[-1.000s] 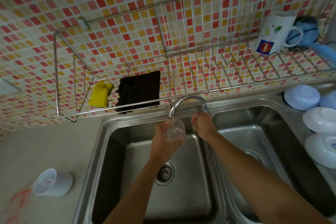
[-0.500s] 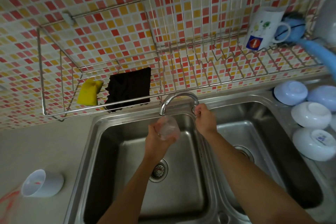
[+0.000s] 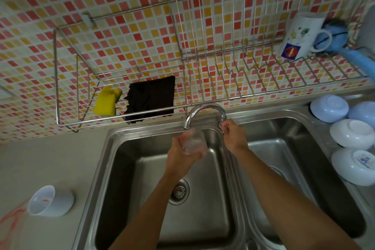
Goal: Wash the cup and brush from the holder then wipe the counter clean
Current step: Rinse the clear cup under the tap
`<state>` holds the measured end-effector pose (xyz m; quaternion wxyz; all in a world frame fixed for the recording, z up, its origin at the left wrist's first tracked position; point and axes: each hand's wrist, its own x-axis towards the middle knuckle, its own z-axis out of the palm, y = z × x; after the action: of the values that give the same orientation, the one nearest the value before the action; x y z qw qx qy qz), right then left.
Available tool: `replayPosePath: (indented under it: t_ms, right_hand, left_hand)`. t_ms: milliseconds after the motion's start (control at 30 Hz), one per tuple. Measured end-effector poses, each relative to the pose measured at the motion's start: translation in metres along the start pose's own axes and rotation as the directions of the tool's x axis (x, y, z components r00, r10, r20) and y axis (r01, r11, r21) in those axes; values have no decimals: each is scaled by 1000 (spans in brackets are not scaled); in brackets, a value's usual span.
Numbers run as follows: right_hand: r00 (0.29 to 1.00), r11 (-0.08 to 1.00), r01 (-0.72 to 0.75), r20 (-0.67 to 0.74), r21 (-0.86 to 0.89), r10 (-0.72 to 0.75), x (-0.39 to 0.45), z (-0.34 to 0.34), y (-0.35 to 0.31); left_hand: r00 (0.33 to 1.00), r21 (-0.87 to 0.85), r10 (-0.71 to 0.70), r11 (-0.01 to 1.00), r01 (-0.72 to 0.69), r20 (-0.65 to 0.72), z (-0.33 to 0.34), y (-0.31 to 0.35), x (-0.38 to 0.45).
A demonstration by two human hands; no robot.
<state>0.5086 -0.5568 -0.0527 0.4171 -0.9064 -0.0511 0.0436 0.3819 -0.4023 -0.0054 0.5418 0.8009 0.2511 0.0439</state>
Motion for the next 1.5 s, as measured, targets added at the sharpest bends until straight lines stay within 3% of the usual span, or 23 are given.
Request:
replayPosePath:
  t_ms: [367,467,567,767,933,1100,1233,1333,1500]
  right_hand:
    - [993,992,-114,9,-48,115,-22,-8,-24]
    - [988,987,-155,-19,-52,154,-54,-5,-18]
    - [988,983,-148,15,-113,151,-100,6,-2]
    - [970,958,-59,212,-282,122,-200,52,15]
    - [910,933,-35,374,-358,178,-265,94,13]
    - [947,903,-14,285,-429,150,-288,110,0]
    - [952,890,-50,247,-453,180,-289,113,0]
    - [959,879,-34,232,-476,162,-291,115,0]
    - [967,856,-29,202,-516,155,-294,118,2]
  left_hand:
    - [997,18,35,999,-37,73,-39,-14,0]
    - [960,22,128,990,-138,247,-55,-27,-13]
    - [993,12,90,996,-91,82,-69,-39,-32]
    - [993,345,-53,938,12,110,-96,-81,-68]
    - [977,633,-128,774,-9,171,-120,-124,-93]
    - [964,733,-105,671,-112,244,-140,-147,-106]
    - [953,786,-9,567,-244,303,-150,-151,-115]
    - [940,837,56,440,-326,337,-154,-156,-116]
    - [863,860,208,134,-492,460,-158,-155,-117]
